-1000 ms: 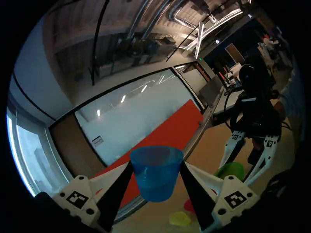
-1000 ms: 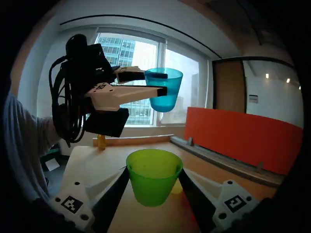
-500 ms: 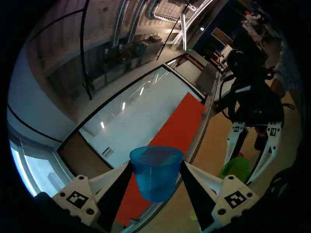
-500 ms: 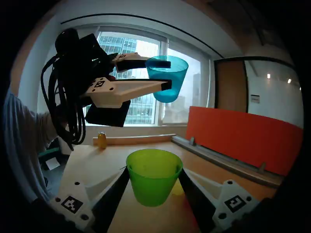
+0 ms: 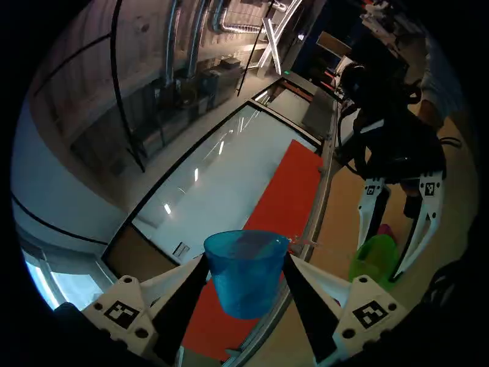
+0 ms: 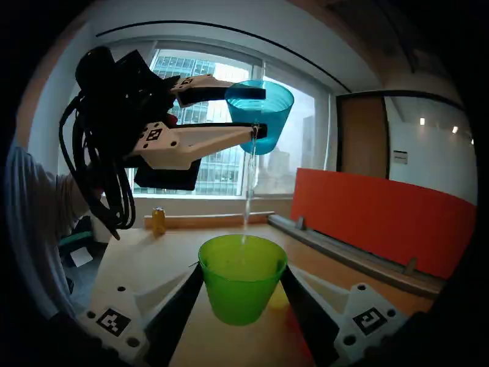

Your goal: Pour water

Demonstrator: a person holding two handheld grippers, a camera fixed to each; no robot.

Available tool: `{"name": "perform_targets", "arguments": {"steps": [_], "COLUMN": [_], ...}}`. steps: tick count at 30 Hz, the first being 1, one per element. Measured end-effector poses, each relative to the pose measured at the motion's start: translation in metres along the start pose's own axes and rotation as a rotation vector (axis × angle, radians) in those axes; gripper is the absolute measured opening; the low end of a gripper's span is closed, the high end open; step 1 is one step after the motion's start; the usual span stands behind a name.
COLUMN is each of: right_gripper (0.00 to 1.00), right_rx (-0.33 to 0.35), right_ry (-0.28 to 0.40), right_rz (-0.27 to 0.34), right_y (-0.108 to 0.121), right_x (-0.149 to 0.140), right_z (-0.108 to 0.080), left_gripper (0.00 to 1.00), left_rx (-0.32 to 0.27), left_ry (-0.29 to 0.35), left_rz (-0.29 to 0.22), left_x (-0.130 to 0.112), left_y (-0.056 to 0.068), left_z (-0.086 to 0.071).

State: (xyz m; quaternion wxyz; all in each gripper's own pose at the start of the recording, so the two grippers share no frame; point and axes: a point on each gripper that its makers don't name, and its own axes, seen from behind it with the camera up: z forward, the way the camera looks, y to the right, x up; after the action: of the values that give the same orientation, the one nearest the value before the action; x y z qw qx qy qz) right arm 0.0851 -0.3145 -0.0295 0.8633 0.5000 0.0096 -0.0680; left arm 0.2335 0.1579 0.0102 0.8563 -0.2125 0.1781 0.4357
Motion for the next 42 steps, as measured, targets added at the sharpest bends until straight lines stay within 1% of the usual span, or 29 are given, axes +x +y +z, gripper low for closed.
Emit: {"name": "perform_targets", "arguments": {"steps": [11,17,32,42], "right_gripper": [0.9,0.9,0.9,0.9], "right_rx": [0.0,0.0,-0.003,-0.004], "right_ry": [-0.002,-0.003,0.0,-0.001], "right_rz": [-0.005,-0.013,-0.016,-0.027], "right_y": [0.0,-0.001,0.0,-0.001], "right_x": [-0.001,-0.002,-0.002,-0.001], "right_z": [0.0,0.0,-0.001,-0.003], "left_gripper": [0.85,0.85,0.85,0.85], "left_rx": [0.003,0.006,0.025,0.033], "left_ry": [-0.012,0.002,0.013,0.013], "left_rz": [0.056,0.079,0.147,0.211], "left_x": [-0.002,0.002,0.011,0.016], "left_y": [-0.001,-0.001,-0.011,-0.015], "left_z": [0.0,0.0,-0.002,-0.005]}}
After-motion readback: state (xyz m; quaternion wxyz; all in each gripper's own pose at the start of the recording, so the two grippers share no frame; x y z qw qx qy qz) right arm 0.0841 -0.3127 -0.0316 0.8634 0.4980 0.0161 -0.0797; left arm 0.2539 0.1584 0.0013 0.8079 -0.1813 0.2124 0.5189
